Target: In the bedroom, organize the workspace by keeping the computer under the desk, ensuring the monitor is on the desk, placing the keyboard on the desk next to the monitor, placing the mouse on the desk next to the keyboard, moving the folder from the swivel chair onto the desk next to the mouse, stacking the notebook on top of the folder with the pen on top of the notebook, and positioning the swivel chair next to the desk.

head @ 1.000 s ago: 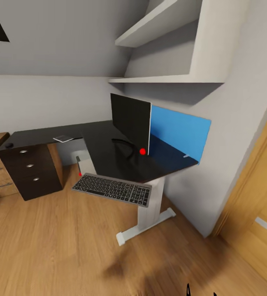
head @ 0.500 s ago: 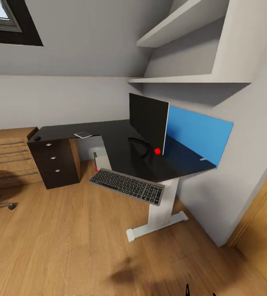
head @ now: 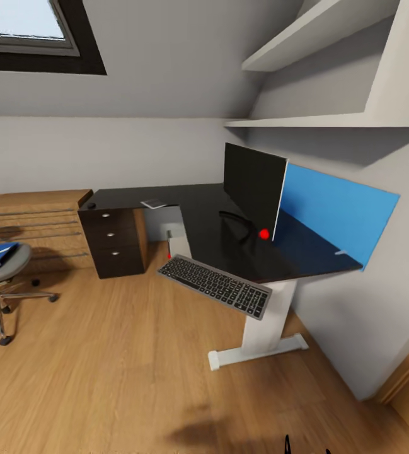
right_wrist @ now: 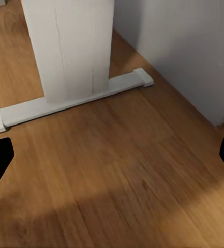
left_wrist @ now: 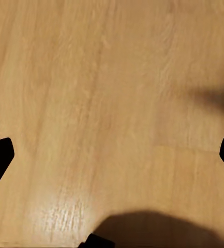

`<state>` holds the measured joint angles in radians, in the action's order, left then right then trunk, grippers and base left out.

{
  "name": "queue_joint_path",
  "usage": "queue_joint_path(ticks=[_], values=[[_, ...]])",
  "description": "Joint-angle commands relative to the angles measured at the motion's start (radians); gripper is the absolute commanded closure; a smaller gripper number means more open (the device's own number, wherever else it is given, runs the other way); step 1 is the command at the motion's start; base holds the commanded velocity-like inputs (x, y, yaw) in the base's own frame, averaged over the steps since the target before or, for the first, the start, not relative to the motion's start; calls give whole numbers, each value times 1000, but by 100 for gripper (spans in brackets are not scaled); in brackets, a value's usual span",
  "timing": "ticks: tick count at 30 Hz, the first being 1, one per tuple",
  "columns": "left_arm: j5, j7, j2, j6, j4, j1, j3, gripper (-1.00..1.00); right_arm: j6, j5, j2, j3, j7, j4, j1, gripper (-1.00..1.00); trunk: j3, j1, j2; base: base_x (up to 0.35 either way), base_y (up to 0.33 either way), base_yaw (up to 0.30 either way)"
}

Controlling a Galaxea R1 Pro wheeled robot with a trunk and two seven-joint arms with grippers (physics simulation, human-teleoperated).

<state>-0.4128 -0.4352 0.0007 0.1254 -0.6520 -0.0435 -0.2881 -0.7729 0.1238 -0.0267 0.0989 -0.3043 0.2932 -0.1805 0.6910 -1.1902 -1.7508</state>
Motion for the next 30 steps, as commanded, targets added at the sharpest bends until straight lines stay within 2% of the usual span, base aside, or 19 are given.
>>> queue_joint_path(ticks=[1, 21, 22, 25, 27, 29, 30], values=[[-11, -7, 0, 7, 0, -1, -6, -100, -3, 10, 1, 9, -3, 0, 0, -100, 1, 0, 0, -50, -287, 172], [-11, -7, 4, 8, 0, -1, -6, -100, -5, 13, 4, 4, 2, -11, 0, -100, 1, 0, 0, -3, -17, 9], [-9, -8, 4, 8, -1, -1, -6, -100, -2, 11, 22, 2, 3, 46, -6, -100, 1, 0, 0, 0, 0, 0], [-9, -8, 5, 8, -1, -1, -5, -100, 6, 12, 47, 1, 1, 99, -12, -100, 1, 0, 0, 0, 0, 0], [-9, -8, 6, 8, -1, -1, -5, -100, 42, 15, 73, -1, -2, 135, -69, -100, 1, 0, 0, 0, 0, 0], [-8, -9, 6, 8, -2, -1, -5, -100, 123, 26, 116, -7, -3, 158, -174, -100, 1, 0, 0, 0, 0, 0], [-8, -9, 7, 8, -3, -1, -5, -100, 147, 33, 128, -10, -3, 162, -200, -100, 1, 0, 0, 0, 0, 0]])
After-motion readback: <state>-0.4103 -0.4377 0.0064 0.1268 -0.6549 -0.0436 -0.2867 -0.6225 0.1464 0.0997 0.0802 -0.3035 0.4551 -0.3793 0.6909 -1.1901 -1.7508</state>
